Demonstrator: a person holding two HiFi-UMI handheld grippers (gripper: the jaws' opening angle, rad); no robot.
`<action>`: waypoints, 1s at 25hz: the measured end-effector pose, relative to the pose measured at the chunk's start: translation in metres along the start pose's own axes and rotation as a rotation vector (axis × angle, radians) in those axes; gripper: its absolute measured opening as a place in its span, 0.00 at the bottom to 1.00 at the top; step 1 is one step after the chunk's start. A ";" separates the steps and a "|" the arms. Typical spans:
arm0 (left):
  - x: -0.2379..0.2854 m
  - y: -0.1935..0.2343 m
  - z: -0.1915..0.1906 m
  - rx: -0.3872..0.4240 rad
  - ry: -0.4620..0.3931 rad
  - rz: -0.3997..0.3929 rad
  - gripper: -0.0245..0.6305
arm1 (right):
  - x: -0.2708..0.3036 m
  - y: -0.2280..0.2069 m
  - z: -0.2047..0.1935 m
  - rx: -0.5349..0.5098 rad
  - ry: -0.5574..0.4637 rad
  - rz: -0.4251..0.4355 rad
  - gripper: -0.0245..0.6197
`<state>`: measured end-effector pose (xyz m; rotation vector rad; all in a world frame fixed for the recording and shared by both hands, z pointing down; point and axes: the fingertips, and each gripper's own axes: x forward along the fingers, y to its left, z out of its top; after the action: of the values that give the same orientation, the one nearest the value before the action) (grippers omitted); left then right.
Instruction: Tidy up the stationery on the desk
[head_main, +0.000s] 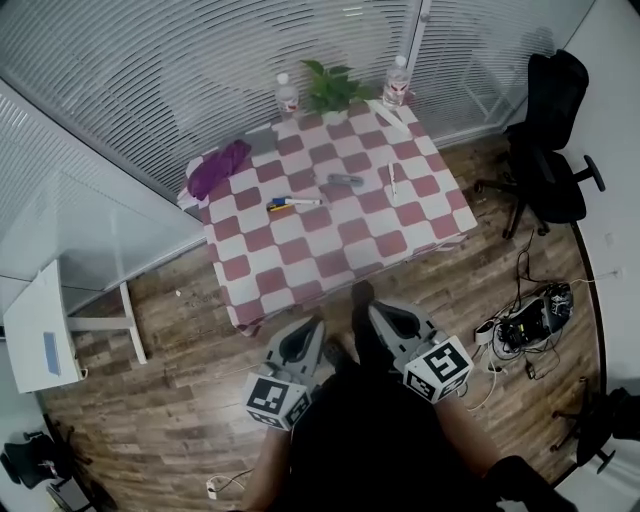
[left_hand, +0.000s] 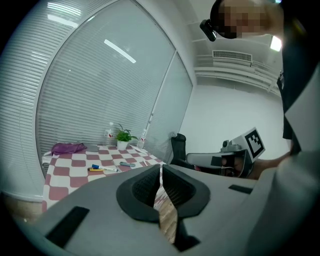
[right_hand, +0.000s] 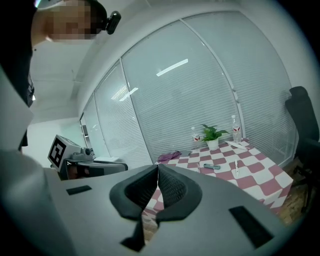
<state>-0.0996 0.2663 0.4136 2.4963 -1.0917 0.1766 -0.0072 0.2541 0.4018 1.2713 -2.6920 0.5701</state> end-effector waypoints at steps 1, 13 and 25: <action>0.003 0.004 0.003 -0.003 -0.003 0.009 0.10 | 0.006 -0.005 0.002 0.002 0.002 0.002 0.07; 0.085 0.051 0.062 -0.007 -0.038 0.108 0.10 | 0.089 -0.116 0.053 -0.011 0.016 0.039 0.07; 0.160 0.070 0.091 -0.041 -0.042 0.207 0.10 | 0.142 -0.230 0.053 -0.026 0.150 0.015 0.13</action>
<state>-0.0456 0.0780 0.3969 2.3578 -1.3576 0.1589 0.0800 -0.0012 0.4553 1.1536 -2.5799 0.6041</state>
